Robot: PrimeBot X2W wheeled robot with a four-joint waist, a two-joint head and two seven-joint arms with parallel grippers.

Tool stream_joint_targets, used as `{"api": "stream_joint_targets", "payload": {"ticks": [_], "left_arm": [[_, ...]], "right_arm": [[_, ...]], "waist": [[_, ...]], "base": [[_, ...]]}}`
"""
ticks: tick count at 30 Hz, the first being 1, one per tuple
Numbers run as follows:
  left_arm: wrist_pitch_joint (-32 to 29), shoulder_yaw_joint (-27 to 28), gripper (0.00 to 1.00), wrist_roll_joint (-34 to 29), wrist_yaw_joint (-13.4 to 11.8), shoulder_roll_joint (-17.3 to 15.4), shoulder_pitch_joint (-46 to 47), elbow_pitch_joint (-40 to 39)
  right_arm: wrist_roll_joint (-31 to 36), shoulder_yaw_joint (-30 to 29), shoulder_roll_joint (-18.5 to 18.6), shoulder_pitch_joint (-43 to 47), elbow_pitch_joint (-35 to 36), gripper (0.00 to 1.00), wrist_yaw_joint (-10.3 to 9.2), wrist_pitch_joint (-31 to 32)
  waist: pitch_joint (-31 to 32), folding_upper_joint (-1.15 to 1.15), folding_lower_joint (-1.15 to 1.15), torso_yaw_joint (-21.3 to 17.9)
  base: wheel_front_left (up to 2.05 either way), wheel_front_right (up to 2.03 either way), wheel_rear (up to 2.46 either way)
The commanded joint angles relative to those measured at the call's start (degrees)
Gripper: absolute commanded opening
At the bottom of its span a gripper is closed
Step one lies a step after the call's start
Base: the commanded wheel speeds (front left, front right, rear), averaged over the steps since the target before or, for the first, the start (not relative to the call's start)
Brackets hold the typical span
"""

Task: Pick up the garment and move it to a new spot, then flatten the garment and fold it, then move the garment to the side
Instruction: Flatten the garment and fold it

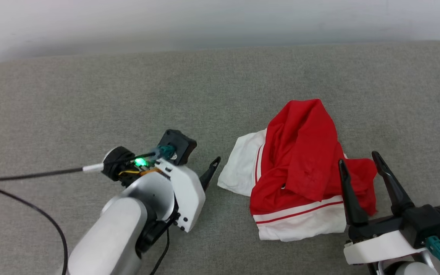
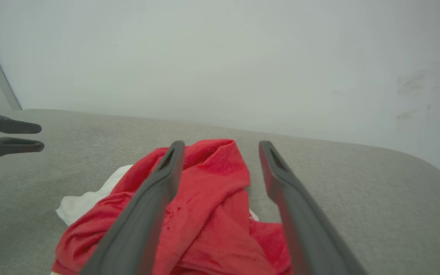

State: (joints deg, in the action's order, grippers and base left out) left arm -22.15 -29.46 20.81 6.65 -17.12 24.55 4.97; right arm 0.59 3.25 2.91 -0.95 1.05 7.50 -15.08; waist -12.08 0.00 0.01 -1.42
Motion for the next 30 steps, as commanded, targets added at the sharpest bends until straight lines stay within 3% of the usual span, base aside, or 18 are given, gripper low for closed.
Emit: {"api": "stream_joint_targets", "payload": {"ticks": [1, 7, 16, 17, 18, 22, 30], "left_arm": [[-3.6, -1.0, 1.0, 0.8, 0.3, 0.0, 2.4, -0.2], [-14.0, -4.4, 1.0, 4.1, 0.6, 0.7, 5.7, 1.2], [-14.4, -7.0, 1.0, 2.5, -0.3, 1.1, 6.1, 6.5], [-14.2, -7.0, 0.89, 2.4, -0.5, 1.1, 5.8, 7.6], [-14.0, -7.1, 0.0, 2.5, -0.6, 1.2, 5.5, 8.5], [-10.5, -6.0, 0.0, 2.8, -1.2, 2.0, 5.8, 9.5], [2.4, 1.5, 0.0, 3.2, -6.7, 1.5, 6.1, 8.3]], "right_arm": [[0.3, -0.2, -0.1, -0.9, 0.3, 1.0, -0.02, -0.1], [-0.4, -0.5, -0.1, -2.2, 0.5, 1.0, -0.02, -0.1], [-0.8, -0.8, -0.1, -3.8, 0.8, 1.0, -0.02, -0.1], [-0.9, -0.7, -0.1, -3.9, 0.9, 1.0, -0.02, -0.1], [-0.9, -0.7, -0.1, -3.8, 0.9, 1.0, -0.02, -0.1], [-0.8, -1.1, -0.1, -3.5, 0.6, 1.0, -0.02, -0.1], [0.3, -1.2, -0.1, -2.0, -0.4, 1.0, -0.02, -0.1]], "waist": [[-2.0, 0.0, -0.01, -1.1], [-5.0, 0.0, -0.01, -2.7], [-7.9, 0.0, -0.01, -4.0], [-8.1, 0.0, -0.01, -4.1], [-8.3, 0.0, -0.01, -4.1], [-8.2, 0.0, -0.01, -3.5], [-3.9, 0.0, -0.01, -0.1]], "base": [[0.0, 0.0, 0.0], [0.0, 0.0, 0.0], [0.0, 0.0, 0.0], [0.0, 0.0, 0.0], [0.0, 0.0, 0.0], [0.0, 0.0, 0.0], [0.0, 0.0, 0.0]]}}
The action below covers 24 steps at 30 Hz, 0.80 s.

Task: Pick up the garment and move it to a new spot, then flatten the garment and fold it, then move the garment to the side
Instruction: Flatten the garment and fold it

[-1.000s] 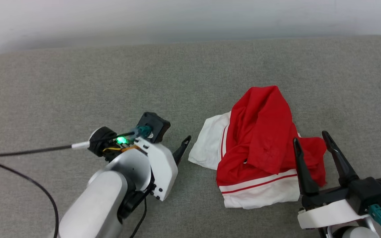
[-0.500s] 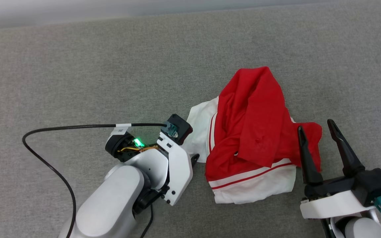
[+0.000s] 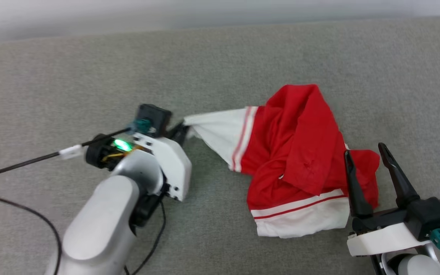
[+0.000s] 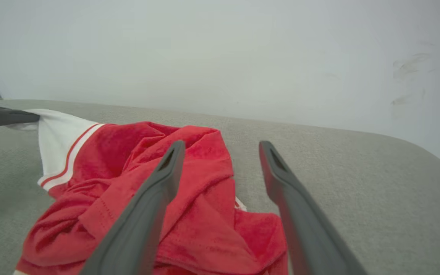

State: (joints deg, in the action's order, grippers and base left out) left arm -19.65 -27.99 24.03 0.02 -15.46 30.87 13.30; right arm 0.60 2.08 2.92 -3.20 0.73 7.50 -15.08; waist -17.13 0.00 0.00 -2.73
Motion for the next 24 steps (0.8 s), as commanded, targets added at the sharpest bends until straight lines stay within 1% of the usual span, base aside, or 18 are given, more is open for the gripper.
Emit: {"api": "stream_joint_targets", "payload": {"ticks": [1, 6, 10, 15, 19, 22, 23, 24], "left_arm": [[1.1, 1.1, 0.0, -0.1, -0.9, -0.8, -0.4, 0.0], [5.0, 5.9, 0.0, 0.6, -3.9, -3.8, -2.6, -0.5], [6.8, 10.2, 0.0, 2.2, -5.7, -7.5, -6.8, -0.8], [7.7, 13.6, 0.0, 4.3, -6.8, -11.0, -14.4, -1.2], [8.1, 14.3, 0.0, 5.9, -7.3, -11.6, -20.9, -1.7], [9.2, 14.0, 0.0, 6.6, -7.3, -10.5, -24.7, -2.3], [9.5, 13.8, 0.05, 6.7, -7.3, -10.3, -25.4, -2.4], [10.3, 13.6, 0.25, 6.5, -7.3, -10.2, -25.9, -2.6]], "right_arm": [[0.6, 0.0, -0.1, 0.4, -0.1, 1.0, -0.02, -0.1], [1.2, 0.6, -0.1, 1.3, -0.6, 1.0, -0.02, -0.1], [1.2, 0.7, -0.1, 2.1, -1.0, 1.0, -0.02, -0.1], [1.4, 0.8, -0.1, 2.9, -1.3, 1.0, -0.02, -0.1], [1.4, 0.8, -0.1, 3.6, -1.6, 1.0, -0.02, -0.1], [1.3, 1.0, -0.1, 3.7, -1.9, 1.0, -0.02, -0.1], [1.3, 1.0, -0.1, 3.9, -2.1, 1.0, -0.02, -0.1], [1.4, 1.2, -0.1, 4.1, -2.2, 1.0, -0.02, -0.1]], "waist": [[1.8, 0.0, 0.0, 1.7], [4.2, 0.0, 0.0, 4.2], [5.6, 0.0, 0.0, 5.6], [6.9, 0.0, 0.0, 7.2], [8.1, 0.0, 0.0, 8.3], [9.1, 0.0, 0.0, 9.1], [9.4, 0.0, 0.0, 9.4], [9.8, 0.0, 0.0, 9.6]], "base": [[0.0, 0.0, 0.0], [0.0, 0.0, 0.0], [0.0, 0.0, 0.0], [0.0, 0.0, 0.0], [0.0, 0.0, 0.0], [0.0, 0.0, 0.0], [0.0, 0.0, 0.0], [0.0, 0.0, 0.0]]}}
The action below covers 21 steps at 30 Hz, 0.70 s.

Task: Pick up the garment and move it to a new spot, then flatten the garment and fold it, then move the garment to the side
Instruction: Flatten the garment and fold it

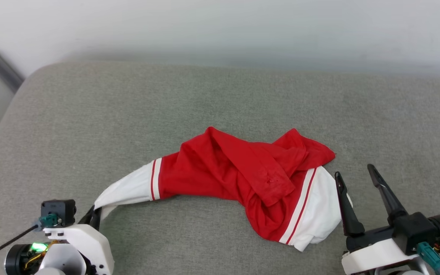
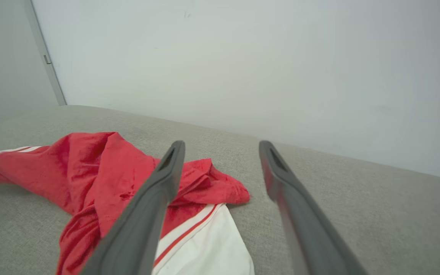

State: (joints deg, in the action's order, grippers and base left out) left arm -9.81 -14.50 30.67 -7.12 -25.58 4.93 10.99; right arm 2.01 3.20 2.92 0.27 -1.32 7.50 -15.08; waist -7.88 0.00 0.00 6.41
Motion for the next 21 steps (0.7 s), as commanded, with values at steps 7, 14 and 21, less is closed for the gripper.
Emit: {"api": "stream_joint_targets", "payload": {"ticks": [7, 14, 21], "left_arm": [[10.2, -0.9, 1.0, -3.5, 1.6, 0.1, 1.0, -3.3], [22.7, -2.0, 1.0, -5.5, 4.9, 1.6, -1.4, -7.3], [25.0, -3.3, 1.0, -9.1, 6.9, 4.5, -5.6, -13.5]], "right_arm": [[0.0, 0.2, -0.1, 1.0, -0.6, 1.0, -0.02, -0.1], [-0.7, 0.5, -0.1, 1.6, -0.6, 1.0, -0.03, -0.1], [-1.2, 0.3, -0.1, 2.1, 0.0, 1.0, -0.02, -0.1]], "waist": [[3.2, 0.0, 0.0, 1.4], [4.8, 0.0, 0.0, 0.3], [4.3, 0.0, 0.0, -1.2]], "base": [[0.0, 0.0, 0.0], [0.0, 0.0, 0.0], [0.0, 0.0, 0.0]]}}
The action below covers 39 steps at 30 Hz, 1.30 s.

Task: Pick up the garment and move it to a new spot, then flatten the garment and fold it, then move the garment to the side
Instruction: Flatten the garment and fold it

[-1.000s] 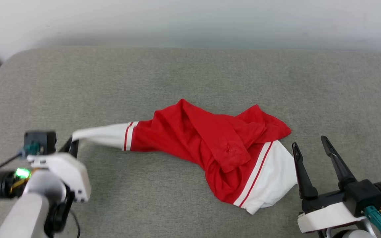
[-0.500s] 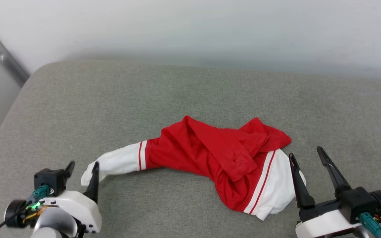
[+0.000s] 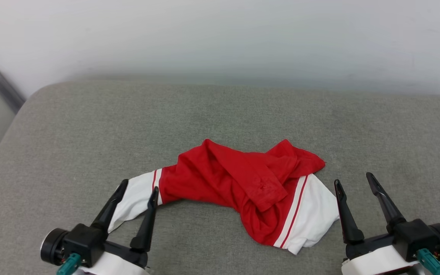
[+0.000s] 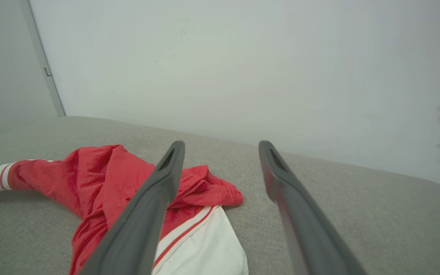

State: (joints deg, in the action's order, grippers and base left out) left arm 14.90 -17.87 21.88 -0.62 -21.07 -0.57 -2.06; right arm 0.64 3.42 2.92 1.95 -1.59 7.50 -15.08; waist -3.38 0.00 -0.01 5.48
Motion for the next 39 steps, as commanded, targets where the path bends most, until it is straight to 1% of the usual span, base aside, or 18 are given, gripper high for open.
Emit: {"api": "stream_joint_targets", "payload": {"ticks": [1, 5, 7, 9, 14, 15, 17, 19, 22, 25, 28, 30, 32, 38, 39], "left_arm": [[0.4, -0.3, 1.0, -1.2, 0.9, 0.1, 0.1, -1.0], [0.1, -2.6, 1.0, -3.5, 3.6, -0.3, 3.6, -1.4], [-3.2, -4.9, 1.0, -2.6, 5.5, -0.6, 6.0, -0.7], [-6.9, -6.2, 1.0, -2.0, 6.6, -1.7, 10.1, -0.7], [-18.2, -11.4, 1.0, 0.8, 8.0, -5.4, 21.7, -1.3], [-18.2, -11.4, 1.0, 0.8, 8.0, -5.4, 21.7, -1.3], [-23.2, -15.1, 1.0, 4.1, 8.0, -7.1, 27.0, -1.9], [-29.1, -19.3, 1.0, 9.0, 8.1, -9.7, 32.5, -2.3], [-39.5, -24.6, 1.0, 18.5, 8.1, -13.5, 39.5, -1.5], [-48.5, -28.3, 1.0, 25.7, 8.0, -17.0, 46.0, -0.2], [-54.9, -31.7, 1.0, 30.6, 8.0, -19.3, 50.0, 1.2], [-57.7, -33.5, 1.0, 32.5, 8.1, -20.5, 52.3, 2.1], [-59.1, -35.5, 1.0, 33.4, 8.1, -21.4, 53.8, 2.8], [-58.9, -40.2, 1.0, 35.5, 8.1, -22.8, 56.0, 4.5], [-58.5, -40.7, 0.6, 35.8, 8.1, -22.9, 56.2, 4.9]], "right_arm": [[0.2, 0.1, -0.1, 0.4, 0.4, 1.0, -0.02, -0.1], [0.3, -0.1, -0.1, -0.8, 0.7, 1.0, -0.02, -0.1], [0.6, -0.1, -0.1, -1.4, 0.9, 1.0, -0.02, -0.1], [0.5, -0.2, -0.1, -2.2, 1.3, 1.0, -0.02, -0.1], [0.0, -0.7, -0.1, -3.7, 2.2, 1.0, -0.03, -0.1], [0.0, -0.7, -0.1, -3.7, 2.2, 1.0, -0.03, -0.1], [-0.1, -0.9, -0.1, -4.4, 2.3, 1.0, -0.02, -0.1], [-0.7, -0.9, -0.1, -5.1, 2.5, 1.0, -0.02, -0.1], [-1.6, -0.4, -0.1, -6.0, 2.6, 1.0, -0.02, -0.1], [-2.7, -0.4, -0.1, -7.1, 2.7, 1.0, -0.02, -0.1], [-3.7, -0.2, -0.1, -7.4, 2.6, 1.0, -0.02, -0.1], [-4.3, 0.0, -0.1, -7.9, 2.6, 1.0, -0.02, -0.1], [-4.7, 0.1, -0.1, -8.1, 2.5, 1.0, -0.02, -0.1], [-5.3, 0.1, -0.1, -8.2, 2.7, 1.0, -0.02, -0.1], [-5.3, 0.1, -0.1, -8.2, 2.7, 1.0, -0.02, -0.1]], "waist": [[-0.5, 0.0, 0.01, -0.4], [-2.1, 0.0, 0.01, -1.7], [-3.4, 0.0, 0.01, -2.7], [-4.7, 0.0, 0.01, -4.0], [-8.8, 0.0, 0.01, -7.7], [-8.8, 0.0, 0.01, -7.7], [-10.5, 0.0, 0.01, -9.3], [-12.2, 0.0, 0.01, -11.0], [-14.5, 0.0, 0.01, -13.7], [-16.6, 0.0, 0.01, -16.0], [-18.3, 0.0, 0.01, -18.1], [-19.2, 0.0, 0.01, -19.2], [-19.9, 0.0, 0.01, -20.1], [-21.1, 0.0, 0.01, -21.2], [-21.1, 0.0, 0.01, -21.3]], "base": [[0.0, 0.0, 0.0], [0.0, 0.0, 0.0], [0.0, 0.0, 0.0], [0.0, 0.0, 0.0], [0.0, 0.0, 0.0], [0.0, 0.0, 0.0], [0.0, 0.0, 0.0], [0.0, 0.0, 0.0], [0.0, 0.0, 0.0], [0.0, 0.0, 0.0], [0.0, 0.0, 0.0], [0.0, 0.0, 0.0], [0.0, 0.0, 0.0], [0.0, 0.0, 0.0], [0.0, 0.0, 0.0]]}}
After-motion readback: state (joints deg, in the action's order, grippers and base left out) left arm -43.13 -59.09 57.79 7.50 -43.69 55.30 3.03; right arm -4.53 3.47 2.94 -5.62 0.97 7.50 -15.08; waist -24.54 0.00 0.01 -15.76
